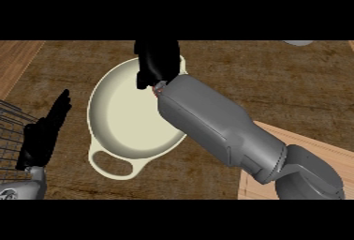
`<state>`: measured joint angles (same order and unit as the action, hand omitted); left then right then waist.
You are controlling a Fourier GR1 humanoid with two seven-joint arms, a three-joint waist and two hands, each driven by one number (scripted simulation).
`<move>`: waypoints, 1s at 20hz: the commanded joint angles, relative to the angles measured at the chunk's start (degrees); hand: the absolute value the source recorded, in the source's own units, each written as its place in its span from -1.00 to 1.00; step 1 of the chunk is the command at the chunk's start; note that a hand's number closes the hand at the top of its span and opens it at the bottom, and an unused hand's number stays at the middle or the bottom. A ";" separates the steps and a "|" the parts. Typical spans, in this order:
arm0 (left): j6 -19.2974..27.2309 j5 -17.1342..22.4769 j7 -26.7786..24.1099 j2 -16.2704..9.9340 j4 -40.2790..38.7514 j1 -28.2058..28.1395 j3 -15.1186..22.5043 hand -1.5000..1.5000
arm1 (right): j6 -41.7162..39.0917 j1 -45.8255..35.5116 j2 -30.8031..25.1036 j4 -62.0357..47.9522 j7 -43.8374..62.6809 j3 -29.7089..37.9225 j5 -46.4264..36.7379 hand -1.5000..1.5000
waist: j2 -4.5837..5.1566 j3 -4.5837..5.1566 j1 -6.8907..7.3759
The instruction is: Pick the sweet potato from the cutting board and place it in the pot
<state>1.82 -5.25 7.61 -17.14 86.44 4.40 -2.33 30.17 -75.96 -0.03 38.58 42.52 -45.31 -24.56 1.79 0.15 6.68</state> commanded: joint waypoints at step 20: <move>-0.05 -0.52 -0.62 -0.41 -0.48 -1.61 -1.78 0.00 | 19.04 4.94 0.03 9.16 -27.81 10.25 29.18 -1.00 | -1.01 -0.12 -3.11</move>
<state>1.76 -5.78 8.02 -17.18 86.45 3.91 -3.13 50.37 -73.34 -0.02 44.70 18.73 -36.43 -1.39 1.13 0.02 5.18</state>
